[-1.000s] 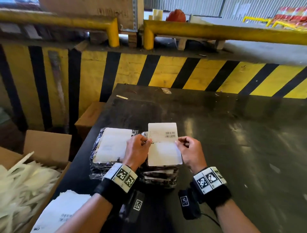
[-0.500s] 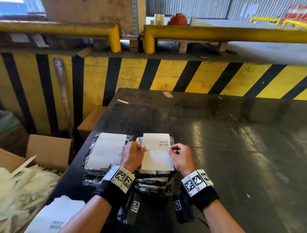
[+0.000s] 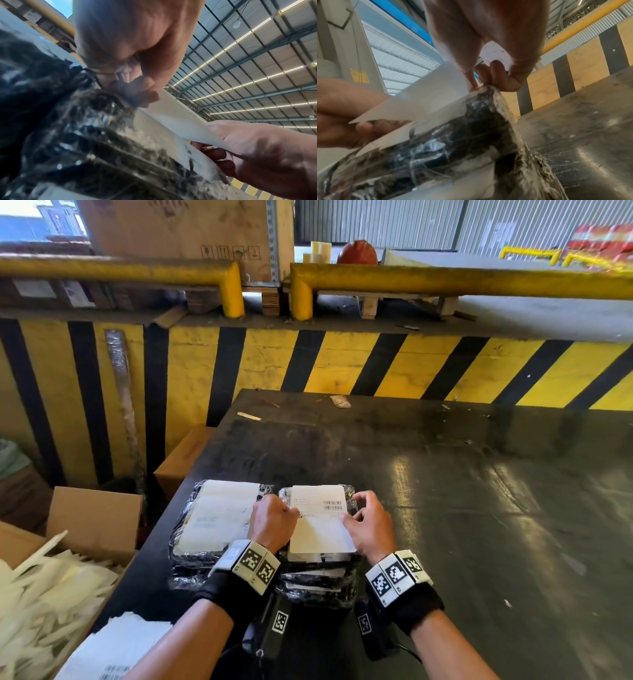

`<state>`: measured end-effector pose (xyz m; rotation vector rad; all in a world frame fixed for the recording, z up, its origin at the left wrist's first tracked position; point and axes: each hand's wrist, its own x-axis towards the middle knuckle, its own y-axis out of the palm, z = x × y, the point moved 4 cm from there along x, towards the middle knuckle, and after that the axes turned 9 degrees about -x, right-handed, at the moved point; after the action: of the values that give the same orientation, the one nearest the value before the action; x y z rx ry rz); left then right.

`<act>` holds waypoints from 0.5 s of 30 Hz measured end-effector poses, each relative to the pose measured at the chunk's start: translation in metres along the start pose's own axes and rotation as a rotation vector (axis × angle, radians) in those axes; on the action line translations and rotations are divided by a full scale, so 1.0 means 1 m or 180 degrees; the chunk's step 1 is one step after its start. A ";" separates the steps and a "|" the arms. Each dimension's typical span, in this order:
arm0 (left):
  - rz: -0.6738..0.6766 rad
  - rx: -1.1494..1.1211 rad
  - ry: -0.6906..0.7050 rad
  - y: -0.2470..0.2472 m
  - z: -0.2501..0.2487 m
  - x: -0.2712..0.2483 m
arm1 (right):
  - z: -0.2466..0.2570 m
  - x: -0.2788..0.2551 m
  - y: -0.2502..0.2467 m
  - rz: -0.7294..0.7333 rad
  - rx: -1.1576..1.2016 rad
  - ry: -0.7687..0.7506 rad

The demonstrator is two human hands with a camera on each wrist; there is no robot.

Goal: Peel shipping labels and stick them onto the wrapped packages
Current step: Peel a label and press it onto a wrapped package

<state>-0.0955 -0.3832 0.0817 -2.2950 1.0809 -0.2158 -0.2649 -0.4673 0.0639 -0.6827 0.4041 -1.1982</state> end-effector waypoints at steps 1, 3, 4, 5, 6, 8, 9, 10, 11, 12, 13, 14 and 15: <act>0.0046 0.0043 -0.0018 0.000 -0.001 0.002 | 0.002 -0.001 -0.001 0.0010 -0.0054 -0.0027; 0.0074 0.0157 -0.0078 -0.002 -0.002 0.004 | 0.006 0.000 -0.003 0.0061 -0.0232 -0.0060; 0.0091 0.0225 -0.0101 -0.003 -0.004 0.005 | 0.008 0.000 -0.004 0.0092 -0.0380 -0.0069; 0.0121 0.0309 -0.0104 -0.003 -0.005 0.005 | 0.011 0.000 -0.006 0.0112 -0.0560 -0.0103; 0.0150 0.0388 -0.0068 -0.005 -0.008 0.002 | 0.013 0.001 -0.007 0.0130 -0.0785 -0.0142; 0.0133 0.0680 0.0137 -0.006 -0.009 -0.005 | 0.019 -0.001 -0.008 0.0186 -0.1275 -0.0292; 0.0073 0.0926 0.0388 -0.007 -0.011 -0.010 | 0.022 -0.003 -0.008 0.0211 -0.1500 -0.0403; 0.0002 0.1165 0.0733 -0.007 -0.012 -0.015 | 0.024 -0.006 -0.009 0.0221 -0.1686 -0.0516; -0.0048 0.1343 0.1130 -0.005 -0.011 -0.020 | 0.026 -0.009 -0.010 0.0194 -0.1819 -0.0636; -0.0050 0.1424 0.1533 -0.003 -0.010 -0.026 | 0.026 -0.013 -0.011 0.0152 -0.1907 -0.0734; 0.0018 0.1515 0.1855 0.001 -0.006 -0.031 | 0.025 -0.018 -0.012 0.0088 -0.1946 -0.0841; 0.0078 0.1679 0.2096 0.005 -0.003 -0.036 | 0.022 -0.023 -0.013 -0.0001 -0.1964 -0.0993; 0.0117 0.1916 0.2226 0.010 0.004 -0.039 | 0.018 -0.028 -0.013 -0.0085 -0.2016 -0.1202</act>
<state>-0.1261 -0.3576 0.0770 -1.6665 1.1611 -1.2165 -0.2725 -0.4384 0.0838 -1.4377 0.4566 -0.9307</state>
